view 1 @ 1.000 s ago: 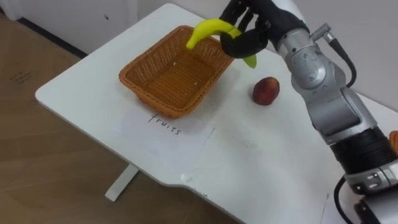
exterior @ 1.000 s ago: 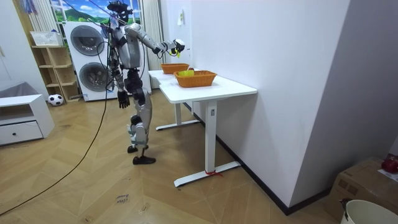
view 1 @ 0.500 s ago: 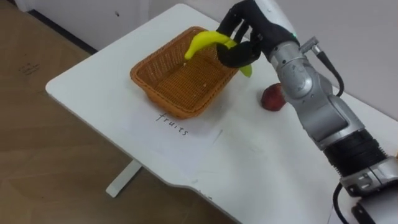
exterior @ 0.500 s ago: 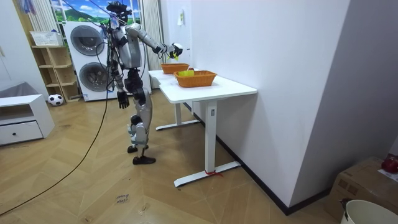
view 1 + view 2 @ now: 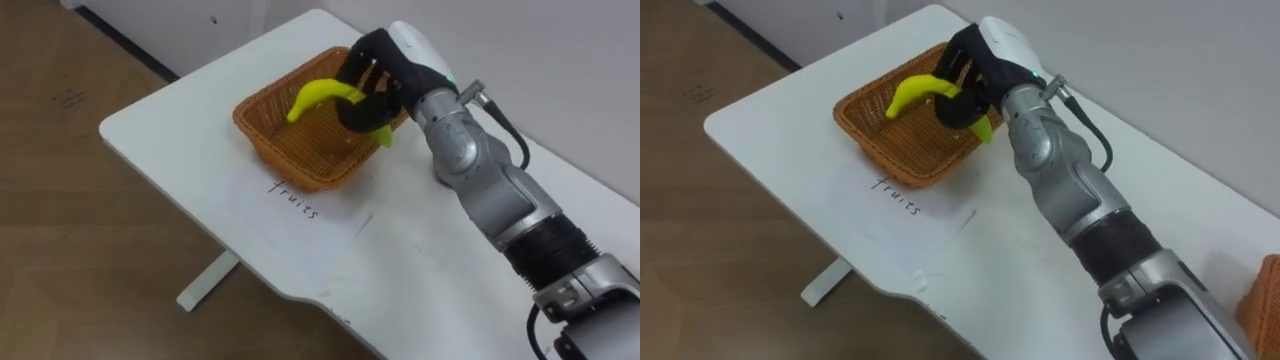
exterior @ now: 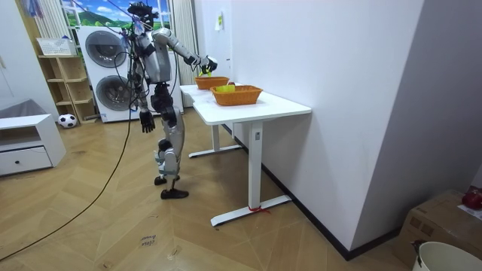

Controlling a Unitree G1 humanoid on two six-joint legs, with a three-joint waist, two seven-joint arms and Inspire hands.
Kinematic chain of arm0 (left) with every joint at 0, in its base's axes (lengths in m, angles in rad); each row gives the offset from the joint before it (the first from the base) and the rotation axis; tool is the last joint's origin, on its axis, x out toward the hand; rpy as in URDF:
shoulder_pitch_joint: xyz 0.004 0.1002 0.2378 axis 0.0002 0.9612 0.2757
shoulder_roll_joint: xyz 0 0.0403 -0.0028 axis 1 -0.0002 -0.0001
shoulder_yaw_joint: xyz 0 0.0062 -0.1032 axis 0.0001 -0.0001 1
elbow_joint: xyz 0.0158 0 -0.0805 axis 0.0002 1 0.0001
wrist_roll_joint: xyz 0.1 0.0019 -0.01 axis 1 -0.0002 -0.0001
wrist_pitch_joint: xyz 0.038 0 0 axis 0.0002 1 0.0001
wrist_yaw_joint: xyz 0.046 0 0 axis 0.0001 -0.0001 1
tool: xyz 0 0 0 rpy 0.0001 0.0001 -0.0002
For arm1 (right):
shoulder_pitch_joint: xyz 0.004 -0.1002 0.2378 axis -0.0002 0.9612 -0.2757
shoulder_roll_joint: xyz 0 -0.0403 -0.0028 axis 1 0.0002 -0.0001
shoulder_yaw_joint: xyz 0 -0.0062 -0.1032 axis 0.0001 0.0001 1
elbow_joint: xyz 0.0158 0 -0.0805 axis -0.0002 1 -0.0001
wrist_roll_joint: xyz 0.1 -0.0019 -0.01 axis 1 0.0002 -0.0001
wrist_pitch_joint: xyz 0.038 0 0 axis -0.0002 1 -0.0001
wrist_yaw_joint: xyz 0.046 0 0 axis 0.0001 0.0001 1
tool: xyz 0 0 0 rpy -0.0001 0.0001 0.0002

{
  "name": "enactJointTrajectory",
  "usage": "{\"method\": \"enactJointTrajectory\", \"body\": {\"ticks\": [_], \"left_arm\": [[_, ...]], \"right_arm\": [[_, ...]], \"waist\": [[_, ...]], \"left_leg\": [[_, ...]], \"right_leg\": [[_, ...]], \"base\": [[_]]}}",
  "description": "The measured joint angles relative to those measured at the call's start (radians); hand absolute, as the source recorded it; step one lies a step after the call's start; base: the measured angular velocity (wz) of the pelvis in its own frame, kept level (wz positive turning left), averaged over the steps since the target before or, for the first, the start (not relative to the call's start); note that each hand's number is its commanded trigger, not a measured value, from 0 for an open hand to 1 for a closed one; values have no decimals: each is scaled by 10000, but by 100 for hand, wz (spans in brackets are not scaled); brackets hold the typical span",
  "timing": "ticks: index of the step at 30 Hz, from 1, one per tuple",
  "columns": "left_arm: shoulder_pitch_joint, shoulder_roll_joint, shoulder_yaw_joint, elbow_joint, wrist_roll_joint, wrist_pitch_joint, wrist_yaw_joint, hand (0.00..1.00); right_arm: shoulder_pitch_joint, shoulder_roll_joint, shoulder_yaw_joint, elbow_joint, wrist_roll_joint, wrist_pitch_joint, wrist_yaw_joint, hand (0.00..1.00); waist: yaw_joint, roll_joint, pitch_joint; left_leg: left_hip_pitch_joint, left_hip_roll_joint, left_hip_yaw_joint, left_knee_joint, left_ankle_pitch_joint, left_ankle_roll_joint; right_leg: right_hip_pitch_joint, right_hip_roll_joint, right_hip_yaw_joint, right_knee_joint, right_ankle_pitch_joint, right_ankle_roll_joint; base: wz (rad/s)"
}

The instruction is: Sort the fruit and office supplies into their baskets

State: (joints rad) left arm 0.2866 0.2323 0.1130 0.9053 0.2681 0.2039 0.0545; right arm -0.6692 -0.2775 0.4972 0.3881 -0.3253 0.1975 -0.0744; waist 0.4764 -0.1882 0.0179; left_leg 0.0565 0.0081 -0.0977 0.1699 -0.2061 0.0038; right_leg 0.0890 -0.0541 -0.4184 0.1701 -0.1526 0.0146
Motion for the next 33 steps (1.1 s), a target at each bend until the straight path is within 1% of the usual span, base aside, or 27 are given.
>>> {"method": "enactJointTrajectory", "body": {"ticks": [3, 6, 9, 11, 12, 13, 14, 16, 20, 33], "left_arm": [[-6, 52, 23, 34, 0, -2, -64, 0], [-8, 123, 22, -32, 9, -3, -144, 0], [-10, 153, 22, -41, 10, -3, -223, 0], [-30, 154, 21, -41, 25, -3, -276, 0], [-32, 154, 19, -48, 28, -3, -277, 0], [-32, 159, 19, -65, 27, -8, -276, 0], [-29, 173, 17, -84, 24, -9, -275, 0], [-28, 175, 15, -91, 24, -9, -279, 0], [-24, 170, 10, -99, 23, -25, -274, 0], [-19, 170, 12, -50, 23, -55, -330, 0]], "right_arm": [[0, 2, 10, 9, -43, -1, -1, 100], [2, 12, 30, 22, -324, 0, 1, 100], [2, 53, 139, 63, -423, 0, 14, 100], [3, 55, 328, 63, -623, 1, 92, 69], [4, 61, 342, 64, -702, 1, 132, 30], [3, 64, 347, 62, -769, 1, 136, 4], [3, 63, 347, 62, -816, 1, 133, 0], [3, 63, 347, 62, -816, 0, 133, 0], [4, 69, 347, 64, -811, -12, 134, 0], [4, 73, 347, 295, -799, -92, 135, 0]], "waist": [[25, 6, 29], [24, -22, 89], [34, -21, 97], [98, -27, 93], [111, -27, 93], [138, -31, 90], [155, -48, 77], [211, -71, 60], [255, -71, 60], [251, -73, 59]], "left_leg": [[-23, -2, -6, -30, -2, 2], [-99, -2, -37, -18, -3, 3], [-114, 0, -60, -27, -3, 3], [-121, 5, -50, -24, -3, 3], [-122, 5, -59, -20, -3, 3], [-125, 3, -87, -17, -2, 5], [-132, 5, -121, -16, -1, 5], [-132, 12, -129, -21, -1, 5], [-136, 7, -160, -26, -1, 6], [-132, 9, -157, -20, -1, 6]], "right_leg": [[-2, 5, -33, -4, -1, 1], [-45, 14, -53, -19, -1, 1], [-60, 16, -70, -22, -1, 1], [-82, 21, -77, -31, -1, 1], [-83, 21, -82, -33, -1, 1], [-82, 21, -110, -33, -1, 1], [-79, 21, -169, -32, -1, 1], [-78, 22, -212, -35, -1, 1], [-67, 18, -230, -33, -1, 1], [-58, 20, -223, -34, -1, 2]], "base": [[0], [1], [1], [0], [0], [8], [8], [5], [2], [0]]}}
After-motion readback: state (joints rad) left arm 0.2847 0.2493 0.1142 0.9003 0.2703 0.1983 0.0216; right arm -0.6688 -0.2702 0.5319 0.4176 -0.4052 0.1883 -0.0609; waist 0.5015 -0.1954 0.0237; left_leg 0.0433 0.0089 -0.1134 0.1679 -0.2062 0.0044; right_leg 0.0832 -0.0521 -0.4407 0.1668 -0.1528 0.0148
